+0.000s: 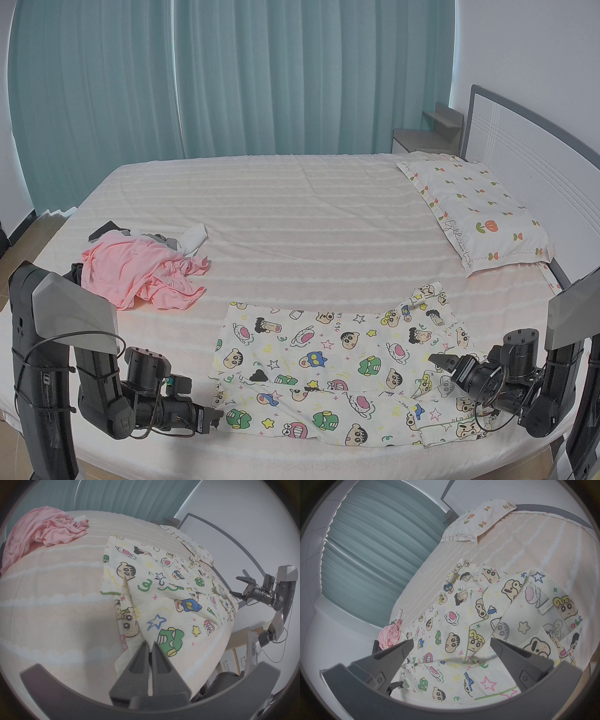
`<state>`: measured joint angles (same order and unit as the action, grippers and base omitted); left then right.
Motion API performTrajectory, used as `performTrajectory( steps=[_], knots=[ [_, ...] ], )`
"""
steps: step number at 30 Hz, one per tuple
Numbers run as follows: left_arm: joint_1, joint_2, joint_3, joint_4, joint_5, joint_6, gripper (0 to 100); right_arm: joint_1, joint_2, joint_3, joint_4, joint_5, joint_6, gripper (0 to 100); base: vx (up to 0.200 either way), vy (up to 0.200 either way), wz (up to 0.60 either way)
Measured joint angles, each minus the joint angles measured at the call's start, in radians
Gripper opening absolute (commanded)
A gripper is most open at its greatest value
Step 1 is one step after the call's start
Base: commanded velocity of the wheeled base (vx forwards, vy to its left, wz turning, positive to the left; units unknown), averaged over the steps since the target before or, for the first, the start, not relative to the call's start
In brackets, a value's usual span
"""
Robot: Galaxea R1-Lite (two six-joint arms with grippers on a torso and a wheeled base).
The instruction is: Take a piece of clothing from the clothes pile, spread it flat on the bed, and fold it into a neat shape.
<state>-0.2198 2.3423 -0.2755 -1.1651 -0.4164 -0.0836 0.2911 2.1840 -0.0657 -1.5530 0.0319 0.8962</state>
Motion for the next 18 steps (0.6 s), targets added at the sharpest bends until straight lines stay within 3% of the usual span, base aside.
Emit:
performTrajectory(
  steps=[17,18],
  knots=[
    [-0.001,-0.043,0.106,-0.002,0.036,0.049,0,-0.018,0.038,-0.016,0.000,-0.001,-0.002,100,0.000,0.000,0.00],
    [-0.001,-0.043,0.106,-0.002,0.041,0.050,100,-0.020,0.039,-0.017,0.000,-0.001,-0.002,100,0.000,0.000,0.00]
  ],
)
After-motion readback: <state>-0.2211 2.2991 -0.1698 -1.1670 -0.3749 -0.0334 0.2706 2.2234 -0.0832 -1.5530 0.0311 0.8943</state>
